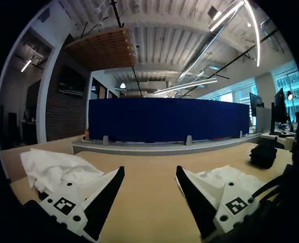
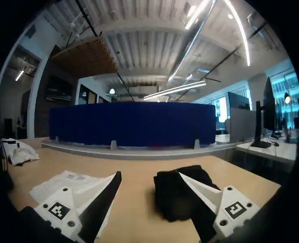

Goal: Fold towel

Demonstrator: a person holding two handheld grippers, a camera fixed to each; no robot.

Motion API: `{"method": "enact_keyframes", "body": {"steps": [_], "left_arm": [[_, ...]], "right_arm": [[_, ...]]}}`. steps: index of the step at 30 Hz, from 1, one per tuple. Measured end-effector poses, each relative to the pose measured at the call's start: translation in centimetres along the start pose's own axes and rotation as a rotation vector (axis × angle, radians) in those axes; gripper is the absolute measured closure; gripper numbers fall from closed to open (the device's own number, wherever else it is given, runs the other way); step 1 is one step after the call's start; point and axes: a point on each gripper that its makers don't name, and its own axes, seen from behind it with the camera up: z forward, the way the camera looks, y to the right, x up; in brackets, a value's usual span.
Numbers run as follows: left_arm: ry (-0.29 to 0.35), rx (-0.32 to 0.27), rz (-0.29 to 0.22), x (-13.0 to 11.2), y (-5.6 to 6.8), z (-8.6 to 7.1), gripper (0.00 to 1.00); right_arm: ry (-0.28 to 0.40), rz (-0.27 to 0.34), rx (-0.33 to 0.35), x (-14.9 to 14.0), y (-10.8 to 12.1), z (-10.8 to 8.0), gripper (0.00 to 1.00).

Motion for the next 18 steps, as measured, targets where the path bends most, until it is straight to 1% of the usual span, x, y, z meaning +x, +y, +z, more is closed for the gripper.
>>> {"method": "enact_keyframes", "body": {"steps": [2, 8, 11, 14, 18], "left_arm": [[-0.003, 0.003, 0.008, 1.4, 0.0, 0.1, 0.05], [-0.019, -0.024, 0.044, 6.5, 0.9, 0.0, 0.05], [-0.044, -0.031, 0.056, 8.6, 1.1, -0.2, 0.05], [-0.055, -0.031, 0.058, 11.0, 1.1, -0.3, 0.05], [-0.057, -0.024, 0.052, 13.6, 1.0, -0.2, 0.05]], "right_arm": [[0.000, -0.009, 0.001, 1.3, -0.2, 0.0, 0.00], [-0.023, 0.004, 0.006, 6.1, -0.6, -0.1, 0.00], [-0.025, 0.009, 0.006, 8.8, -0.7, -0.1, 0.00], [-0.029, 0.011, -0.004, 11.3, -0.3, -0.1, 0.00], [-0.035, 0.015, -0.013, 13.6, -0.1, -0.1, 0.00]]}}
